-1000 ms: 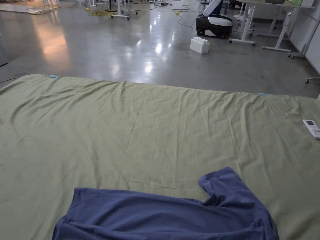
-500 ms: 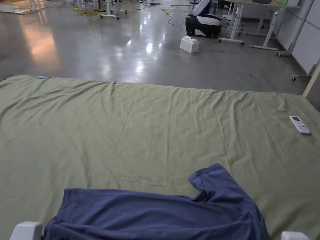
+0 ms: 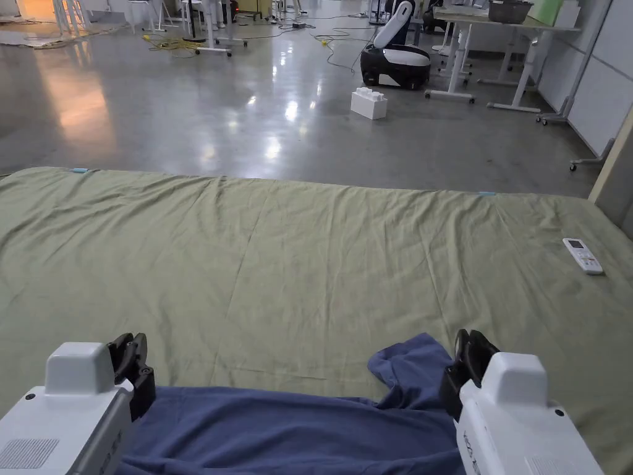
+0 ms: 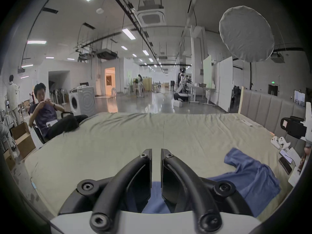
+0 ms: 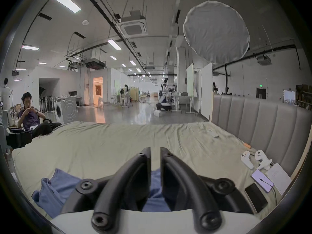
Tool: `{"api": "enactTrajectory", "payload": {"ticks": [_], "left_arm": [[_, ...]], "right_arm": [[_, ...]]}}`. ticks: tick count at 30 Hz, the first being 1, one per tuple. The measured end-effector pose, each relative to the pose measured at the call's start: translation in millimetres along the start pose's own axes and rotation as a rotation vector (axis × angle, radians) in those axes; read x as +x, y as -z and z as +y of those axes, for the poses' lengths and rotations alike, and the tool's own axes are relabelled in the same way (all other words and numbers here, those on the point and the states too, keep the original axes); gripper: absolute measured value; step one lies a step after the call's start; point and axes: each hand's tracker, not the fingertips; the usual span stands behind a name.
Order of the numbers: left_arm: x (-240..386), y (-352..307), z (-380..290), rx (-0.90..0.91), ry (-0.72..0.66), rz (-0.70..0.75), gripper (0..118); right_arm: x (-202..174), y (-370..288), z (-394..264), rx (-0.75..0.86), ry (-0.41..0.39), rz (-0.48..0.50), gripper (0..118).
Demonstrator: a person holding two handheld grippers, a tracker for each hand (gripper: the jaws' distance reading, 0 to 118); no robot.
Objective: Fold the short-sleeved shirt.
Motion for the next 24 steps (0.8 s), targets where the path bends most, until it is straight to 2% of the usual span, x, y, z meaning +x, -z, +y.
{"api": "enactTrajectory", "payload": {"ticks": [4,6,7,9,15,20,22,23,24], "left_arm": [[-1.3,2.4,4.0,-0.021,-0.013,0.005,1],[-5.4,4.8,1.2,-0.035,-0.015,0.014,0],[-10.9,8.7,-1.4,-0.061,-0.023,0.02,0],[-20.1,16.5,-5.2,-0.098,-0.037,0.031,0],[-63.0,68.8,-12.9,-0.298,-0.151,-0.009,0],[-84.3,132.1,-23.9,-0.541,-0.124,-0.05,0],[-91.0,154.2,-31.2,-0.584,-0.138,-0.055,1],[-93.5,163.3,-35.2,-0.607,-0.149,-0.067,5],[-95.7,173.0,-37.9,-0.635,-0.157,-0.065,13]], "right_arm": [[-8.9,3.7,2.7,0.026,0.01,0.003,2],[-11.3,4.0,5.4,0.052,-0.023,0.003,1],[-10.8,5.8,2.4,0.025,0.009,0.014,1],[-10.7,7.8,2.5,0.034,-0.018,0.014,1],[-5.2,15.3,-7.0,-0.02,-0.016,0.017,1],[-0.4,23.7,-20.6,-0.063,-0.041,0.004,1],[1.7,26.7,-26.5,-0.083,-0.045,-0.003,1],[3.0,28.2,-28.7,-0.093,-0.046,-0.005,1],[4.2,30.0,-31.1,-0.105,-0.048,-0.008,1]]}}
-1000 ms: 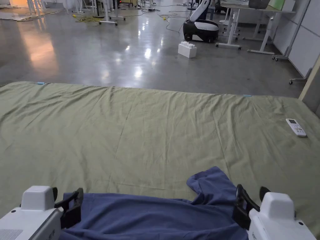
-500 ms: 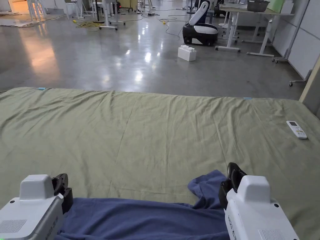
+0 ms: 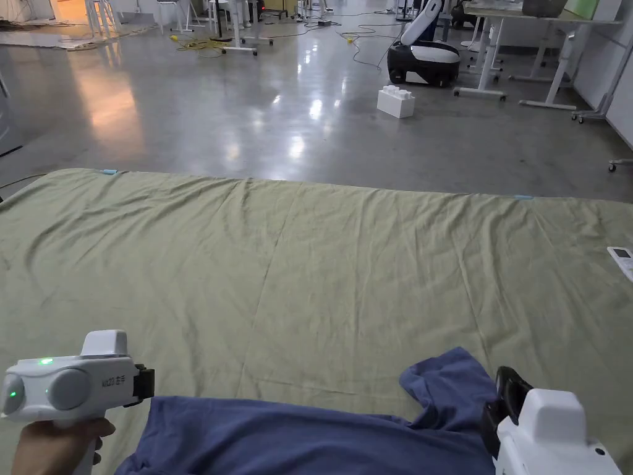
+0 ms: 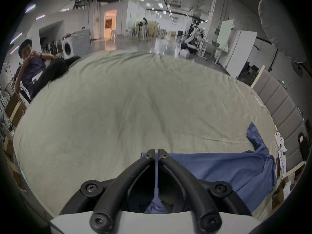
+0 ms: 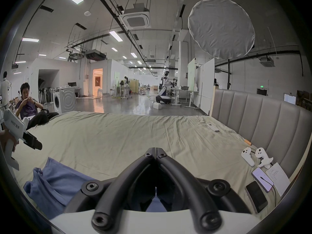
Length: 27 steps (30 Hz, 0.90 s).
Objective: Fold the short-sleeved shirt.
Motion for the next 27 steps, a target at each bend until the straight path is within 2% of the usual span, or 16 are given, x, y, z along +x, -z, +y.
{"api": "enactTrajectory", "payload": {"ticks": [1,2,3,5,6,8,13,16,18,21,23,26,27], "left_arm": [[-2.7,8.9,3.4,-0.026,-0.006,0.0,32],[-3.2,16.4,6.2,-0.063,-0.001,0.007,32],[-2.7,23.4,7.7,-0.096,0.014,0.011,38],[-3.1,37.9,7.5,-0.15,0.044,0.013,68],[-3.3,45.4,7.0,-0.158,0.054,0.016,78],[-4.3,60.1,3.6,-0.201,0.071,0.025,79],[-3.1,89.2,-7.8,-0.27,0.126,0.071,79],[3.6,89.7,-16.1,-0.241,0.133,0.097,77],[10.6,87.4,-20.9,-0.208,0.189,0.109,71],[19.1,81.5,-21.6,-0.197,0.231,0.098,48],[19.7,78.2,-20.1,-0.182,0.258,0.08,8],[16.0,75.0,-16.1,-0.188,0.228,0.056,3],[11.2,74.3,-14.8,-0.18,0.214,0.05,3]], "right_arm": [[1.2,2.1,-2.2,-0.011,-0.003,-0.003,1],[3.4,3.5,-5.0,-0.022,-0.004,-0.007,1],[5.1,5.1,-7.2,-0.033,-0.004,-0.01,1],[8.4,7.6,-10.0,-0.051,0.004,-0.018,1],[10.7,8.4,-12.1,-0.06,0.01,-0.023,1],[13.1,10.8,-17.1,-0.095,0.027,-0.038,1],[16.9,14.8,-22.3,-0.116,0.007,-0.051,1],[19.2,16.9,-24.1,-0.131,0.005,-0.055,1],[21.8,20.7,-25.8,-0.145,0.025,-0.058,1],[28.4,35.8,-30.9,-0.19,0.051,-0.06,1],[35.0,48.9,-34.2,-0.22,0.059,-0.057,1],[49.6,80.3,-37.7,-0.342,0.038,-0.039,4],[56.9,95.9,-39.2,-0.389,0.028,-0.026,12]]}}
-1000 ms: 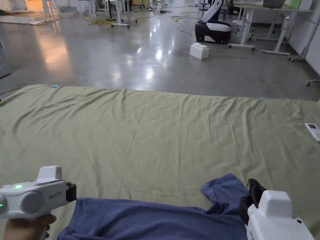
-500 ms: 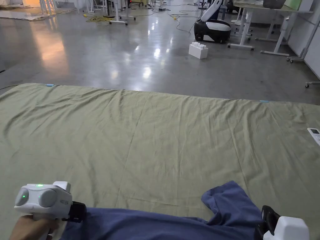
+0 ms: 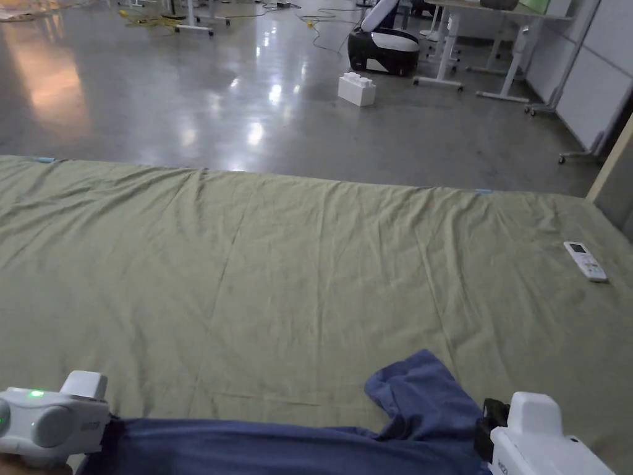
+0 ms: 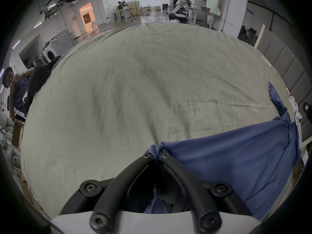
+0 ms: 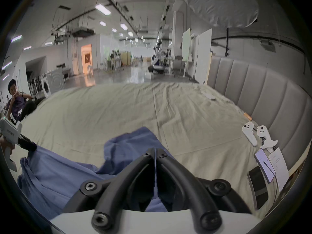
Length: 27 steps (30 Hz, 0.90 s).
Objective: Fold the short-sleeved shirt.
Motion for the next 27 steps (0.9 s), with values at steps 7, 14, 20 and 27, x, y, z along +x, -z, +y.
{"api": "enactTrajectory", "payload": {"ticks": [7,14,20,27], "left_arm": [[-3.1,-24.2,-6.0,0.07,-0.051,-0.016,3],[-0.4,-31.4,-11.8,0.08,-0.075,-0.012,3],[3.0,-27.7,-14.3,0.067,-0.081,-0.001,3],[3.5,-32.2,-16.6,0.075,-0.092,-0.003,3]], "right_arm": [[29.2,94.5,14.0,-0.325,-0.081,0.056,68],[31.3,157.7,11.4,-0.495,-0.049,0.125,80],[19.4,156.5,24.5,-0.502,-0.063,0.071,48],[11.3,154.0,23.0,-0.476,-0.1,0.084,3]]}}
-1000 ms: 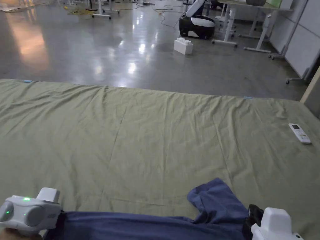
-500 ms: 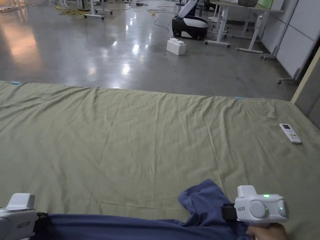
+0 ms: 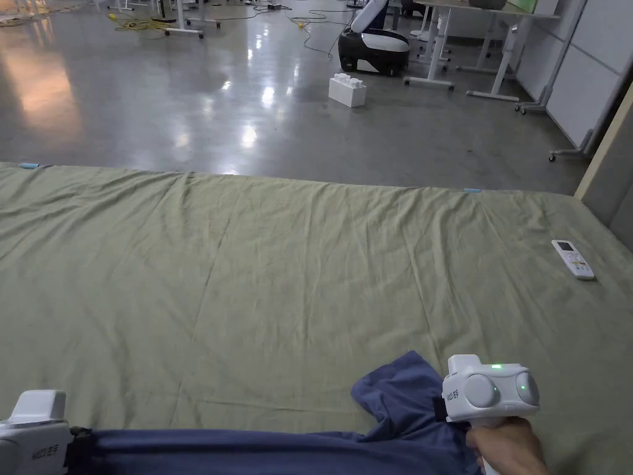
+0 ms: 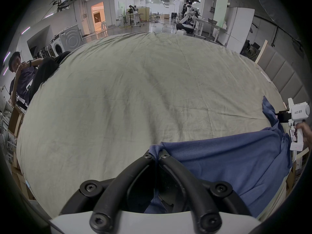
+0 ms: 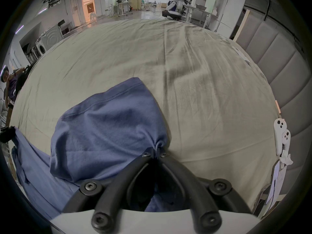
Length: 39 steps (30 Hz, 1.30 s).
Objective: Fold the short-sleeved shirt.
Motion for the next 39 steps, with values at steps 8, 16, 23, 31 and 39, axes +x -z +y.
{"api": "enactTrajectory", "payload": {"ticks": [8,16,23,31,39], "left_arm": [[-0.2,-17.4,-4.4,0.04,-0.001,-0.017,3],[-7.6,-54.5,-19.2,0.126,-0.01,-0.046,3],[-16.3,-92.2,-42.1,0.192,0.005,-0.081,3],[-19.6,-140.9,-81.5,0.244,0.021,-0.118,3],[-18.2,-155.5,-135.8,0.122,0.085,-0.133,3]], "right_arm": [[11.6,-61.0,-16.5,0.14,0.047,0.058,2],[24.1,-133.3,-47.6,0.246,0.057,0.068,2],[28.2,-185.3,-93.6,0.311,0.067,0.081,2],[26.8,-229.4,-151.5,0.327,0.061,0.073,2],[17.8,-221.1,-215.2,0.178,0.013,0.042,2]]}}
